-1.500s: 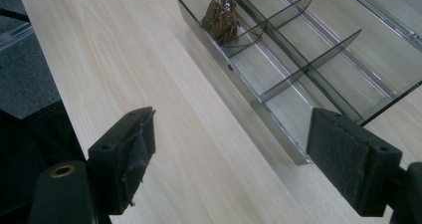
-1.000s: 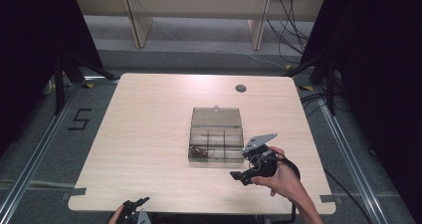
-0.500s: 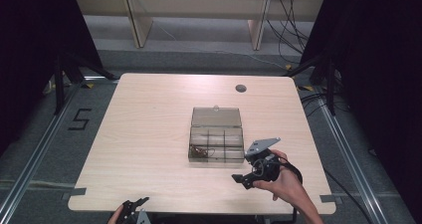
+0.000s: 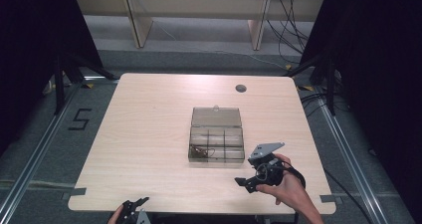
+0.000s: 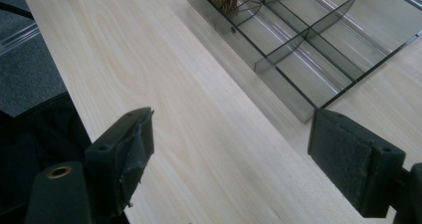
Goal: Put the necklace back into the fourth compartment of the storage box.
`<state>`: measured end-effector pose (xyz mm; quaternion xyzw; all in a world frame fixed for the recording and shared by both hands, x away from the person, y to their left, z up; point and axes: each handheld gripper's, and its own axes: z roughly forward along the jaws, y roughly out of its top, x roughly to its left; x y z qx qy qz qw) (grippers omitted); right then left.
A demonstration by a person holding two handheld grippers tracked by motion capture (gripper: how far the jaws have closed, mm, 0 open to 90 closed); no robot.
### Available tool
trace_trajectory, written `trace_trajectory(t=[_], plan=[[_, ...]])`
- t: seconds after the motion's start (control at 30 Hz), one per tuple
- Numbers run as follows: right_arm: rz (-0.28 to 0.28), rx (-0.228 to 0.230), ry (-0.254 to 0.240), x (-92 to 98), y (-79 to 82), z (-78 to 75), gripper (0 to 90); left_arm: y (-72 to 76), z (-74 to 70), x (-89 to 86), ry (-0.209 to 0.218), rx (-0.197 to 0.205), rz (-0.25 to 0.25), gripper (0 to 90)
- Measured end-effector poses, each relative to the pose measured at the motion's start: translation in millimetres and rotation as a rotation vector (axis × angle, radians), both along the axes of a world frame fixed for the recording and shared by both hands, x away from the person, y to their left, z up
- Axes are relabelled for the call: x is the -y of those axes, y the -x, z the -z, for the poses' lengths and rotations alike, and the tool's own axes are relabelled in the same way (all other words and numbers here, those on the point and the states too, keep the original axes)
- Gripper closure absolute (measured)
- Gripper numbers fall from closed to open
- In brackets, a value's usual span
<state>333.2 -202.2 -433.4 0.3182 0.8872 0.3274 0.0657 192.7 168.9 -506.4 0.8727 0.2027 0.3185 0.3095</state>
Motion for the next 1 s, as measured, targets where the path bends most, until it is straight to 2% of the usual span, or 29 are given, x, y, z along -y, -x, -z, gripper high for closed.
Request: trace_trajectory(t=[0.07,0.13,0.17,0.2,0.27,0.43,0.53,0.57,0.6,0.63,0.67,0.73,0.77,0.87,0.93,0.97,1.0], plan=[[-0.022,0.013,0.008,2.0,-0.7,0.1,19.2,-0.2,0.0,0.0,-0.002,-0.001,0.002,15.5],[0.004,-0.017,0.005,2.6,2.7,0.4,19.1,-0.2,-0.2,-0.1,-0.002,0.000,0.001,15.5],[0.004,-0.017,0.005,2.6,2.7,0.4,19.1,-0.2,-0.2,-0.1,-0.002,0.000,0.001,15.5],[0.008,-0.014,-0.010,2.1,3.2,2.0,19.1,-0.2,-0.1,0.0,-0.001,-0.001,0.001,15.5],[-0.017,0.010,0.006,4.2,2.5,2.7,19.1,-0.2,-0.1,0.0,-0.002,0.000,0.001,15.5],[-0.003,-0.016,0.007,5.7,6.7,3.4,19.0,-0.2,-0.1,0.0,-0.001,0.000,0.001,15.5],[0.002,-0.002,-0.010,6.3,8.6,6.6,19.0,0.4,0.4,0.2,0.007,-0.005,-0.006,15.5],[-0.005,-0.023,-0.016,6.7,9.0,6.8,19.0,0.4,0.4,0.2,0.007,-0.005,-0.006,15.5],[0.004,-0.034,0.001,7.4,10.0,5.9,18.9,0.4,0.4,0.3,0.007,-0.004,-0.006,15.5],[-0.007,-0.010,0.003,7.9,9.0,7.8,18.9,0.4,0.4,0.3,0.007,-0.004,-0.006,15.5],[-0.007,-0.010,0.003,7.9,9.0,7.8,18.9,0.5,0.4,0.3,0.007,-0.004,-0.006,15.5],[0.003,-0.024,-0.011,8.2,10.6,9.6,18.7,0.5,0.4,0.2,0.009,-0.004,-0.007,15.5],[0.004,-0.024,0.004,9.0,10.6,8.9,18.6,0.5,0.4,0.2,0.008,-0.005,-0.006,15.5],[0.003,-0.036,0.001,9.9,13.0,9.9,18.5,0.6,0.4,0.2,0.009,-0.005,-0.006,15.5],[0.007,-0.015,-0.012,10.3,13.3,11.7,18.3,0.6,0.3,0.1,0.010,-0.006,-0.007,15.5],[0.002,0.011,-0.002,12.1,13.2,13.3,18.4,0.6,0.3,0.1,0.009,-0.005,-0.007,15.5],[0.002,0.011,-0.002,12.1,13.2,13.3,18.4,0.5,0.3,0.2,0.010,-0.005,-0.007,15.5]])
